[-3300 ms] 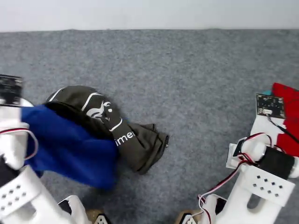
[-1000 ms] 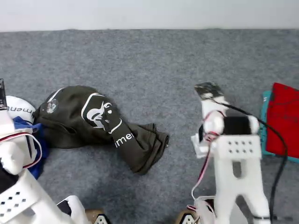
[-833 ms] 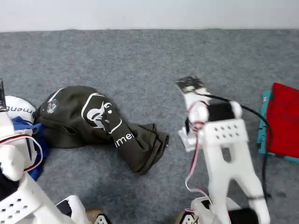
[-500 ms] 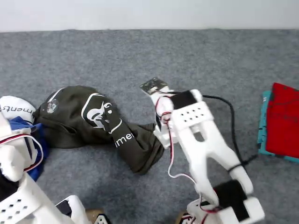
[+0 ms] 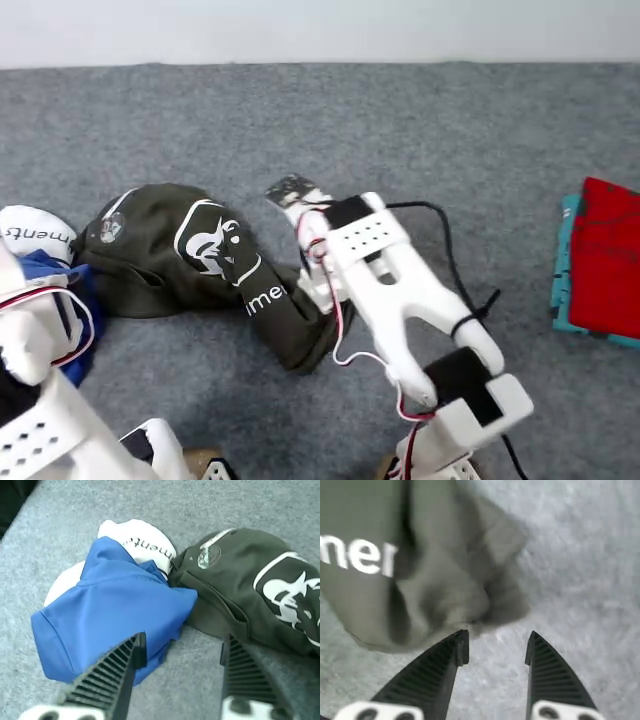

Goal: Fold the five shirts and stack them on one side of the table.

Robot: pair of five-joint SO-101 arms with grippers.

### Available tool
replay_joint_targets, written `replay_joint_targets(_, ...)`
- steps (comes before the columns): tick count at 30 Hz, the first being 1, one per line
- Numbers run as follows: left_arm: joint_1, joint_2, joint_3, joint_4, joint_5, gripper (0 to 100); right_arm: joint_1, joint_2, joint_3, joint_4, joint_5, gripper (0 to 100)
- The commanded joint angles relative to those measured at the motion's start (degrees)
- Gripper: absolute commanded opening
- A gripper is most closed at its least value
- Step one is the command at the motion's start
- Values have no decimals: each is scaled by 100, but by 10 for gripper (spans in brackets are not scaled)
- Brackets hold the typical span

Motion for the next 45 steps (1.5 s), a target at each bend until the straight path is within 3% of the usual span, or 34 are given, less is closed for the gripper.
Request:
replay_joint_targets(1, 18, -18, 101, 9, 35, 243, -171, 163, -554, -92, -53, 187)
replay_joint_targets(10, 18, -18, 233, 9, 26, 243, -295, 1332, -1442, -40, -53, 184)
replay_joint_targets(15, 18, -18, 233, 9, 26, 243, -356, 1534, -1811, 251, 0, 4)
replay_joint_targets(25, 26, -9, 233, 9, 18, 243, -224, 892, -2409, 1895, 659, 11)
replay_joint_targets(34, 88, -9, 233, 9, 18, 244, 971, -655, -2136, 2378, 1240, 10)
replay_joint_targets(45, 1011, -9, 233, 53, 26, 243, 2624, -2255, -1741, 2360, 2136, 10)
